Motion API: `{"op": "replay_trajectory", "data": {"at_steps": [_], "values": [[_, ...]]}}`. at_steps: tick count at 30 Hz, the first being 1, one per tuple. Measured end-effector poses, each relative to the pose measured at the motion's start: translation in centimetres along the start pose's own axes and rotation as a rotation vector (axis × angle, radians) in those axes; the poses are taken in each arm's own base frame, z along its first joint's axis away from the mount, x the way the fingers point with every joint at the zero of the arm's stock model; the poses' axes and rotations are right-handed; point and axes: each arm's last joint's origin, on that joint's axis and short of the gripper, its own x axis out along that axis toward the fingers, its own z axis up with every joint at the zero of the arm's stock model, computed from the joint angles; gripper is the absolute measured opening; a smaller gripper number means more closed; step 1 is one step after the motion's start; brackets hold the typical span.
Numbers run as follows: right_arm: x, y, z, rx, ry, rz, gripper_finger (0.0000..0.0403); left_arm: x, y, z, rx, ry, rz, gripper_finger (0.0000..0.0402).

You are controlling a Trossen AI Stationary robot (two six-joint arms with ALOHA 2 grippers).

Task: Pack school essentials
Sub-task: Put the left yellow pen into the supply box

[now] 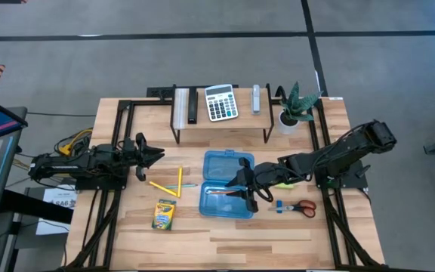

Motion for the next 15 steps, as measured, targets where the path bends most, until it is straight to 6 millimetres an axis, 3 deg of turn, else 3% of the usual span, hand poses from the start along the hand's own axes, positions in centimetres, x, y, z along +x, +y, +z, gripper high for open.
{"op": "replay_trajectory", "data": {"at_steps": [15], "values": [[0.01, -0.01, -0.08, -0.016, 0.008, -0.001, 0.0163, -0.08, -0.45, 0.11, 0.058, 0.033, -0.144, 0.0073]]}}
